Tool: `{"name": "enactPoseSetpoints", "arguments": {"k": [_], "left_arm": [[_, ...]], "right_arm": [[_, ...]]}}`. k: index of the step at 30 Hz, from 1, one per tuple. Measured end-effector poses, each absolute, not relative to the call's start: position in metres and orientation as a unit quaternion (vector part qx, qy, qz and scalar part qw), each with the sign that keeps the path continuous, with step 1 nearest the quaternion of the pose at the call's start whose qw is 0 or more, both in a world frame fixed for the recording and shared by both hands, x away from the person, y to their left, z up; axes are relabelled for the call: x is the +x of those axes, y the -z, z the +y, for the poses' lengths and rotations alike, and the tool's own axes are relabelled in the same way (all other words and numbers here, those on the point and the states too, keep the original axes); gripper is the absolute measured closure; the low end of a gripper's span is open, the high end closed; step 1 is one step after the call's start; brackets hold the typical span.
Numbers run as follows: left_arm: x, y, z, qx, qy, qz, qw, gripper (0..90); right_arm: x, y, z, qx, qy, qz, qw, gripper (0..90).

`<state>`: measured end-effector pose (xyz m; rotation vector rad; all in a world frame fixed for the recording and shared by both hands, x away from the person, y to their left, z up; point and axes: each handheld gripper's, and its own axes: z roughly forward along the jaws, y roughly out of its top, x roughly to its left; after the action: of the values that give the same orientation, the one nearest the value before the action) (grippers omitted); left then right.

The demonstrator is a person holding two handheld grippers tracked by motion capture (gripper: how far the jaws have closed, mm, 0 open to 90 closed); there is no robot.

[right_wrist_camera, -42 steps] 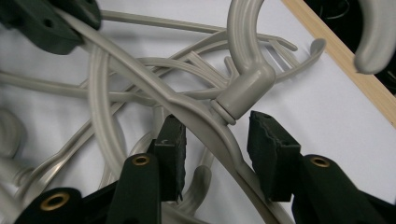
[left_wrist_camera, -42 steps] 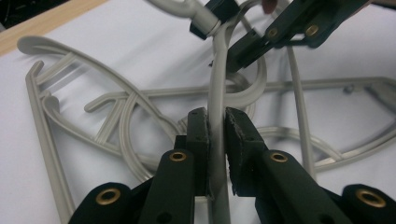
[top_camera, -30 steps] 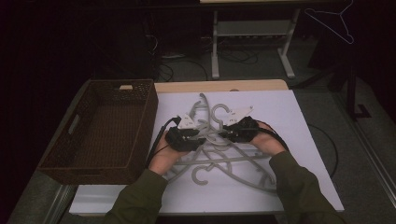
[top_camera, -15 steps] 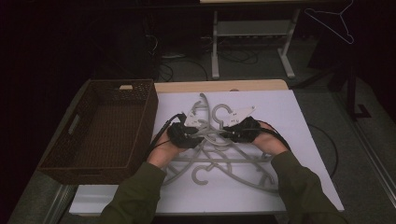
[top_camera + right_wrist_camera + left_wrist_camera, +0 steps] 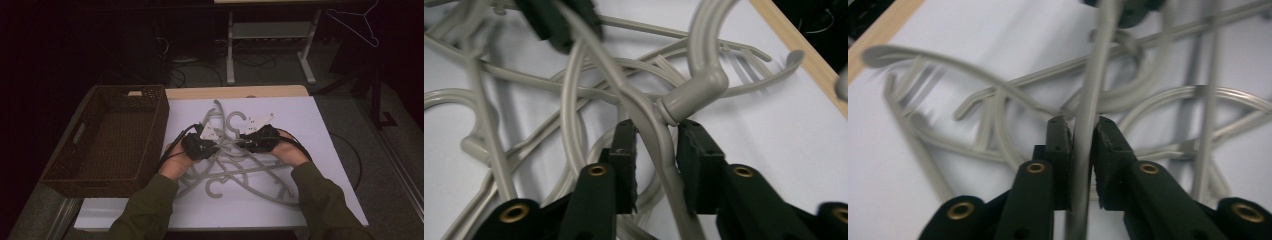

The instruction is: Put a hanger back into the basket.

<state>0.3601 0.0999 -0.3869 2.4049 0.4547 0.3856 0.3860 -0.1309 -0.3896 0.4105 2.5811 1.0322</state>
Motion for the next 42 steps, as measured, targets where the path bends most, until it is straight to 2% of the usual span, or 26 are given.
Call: {"name": "enactPoseSetpoints", "arguments": {"k": [5, 10, 15, 20, 30, 36, 42], "left_arm": [[0.361, 0.387, 0.102, 0.914, -0.133, 0.181, 0.337, 82.0], [0.362, 0.385, 0.107, 0.909, -0.123, 0.197, 0.346, 82.1], [0.36, 0.38, 0.111, 0.9, -0.12, 0.22, 0.357, 82.2], [0.359, 0.371, 0.115, 0.892, -0.115, 0.235, 0.369, 82.2], [0.354, 0.332, 0.127, 0.873, -0.127, 0.259, 0.393, 82.2], [0.352, 0.305, 0.147, 0.86, -0.143, 0.282, 0.401, 82.2], [0.351, 0.286, 0.179, 0.847, -0.163, 0.304, 0.404, 82.2]], "right_arm": [[0.387, 0.39, -0.133, 0.154, -0.363, 0.904, 0.167, 60.4], [0.387, 0.381, -0.142, 0.189, -0.392, 0.884, 0.17, 34.9], [0.376, 0.362, -0.158, 0.251, -0.444, 0.846, 0.155, 17.0], [0.354, 0.351, -0.185, 0.305, -0.483, 0.804, 0.169, 13.4], [0.318, 0.358, -0.225, 0.359, -0.499, 0.764, 0.198, 10.9], [0.298, 0.368, -0.241, 0.375, -0.501, 0.753, 0.205, 6.4], [0.285, 0.373, -0.25, 0.387, -0.505, 0.744, 0.204, 5.8]]}}
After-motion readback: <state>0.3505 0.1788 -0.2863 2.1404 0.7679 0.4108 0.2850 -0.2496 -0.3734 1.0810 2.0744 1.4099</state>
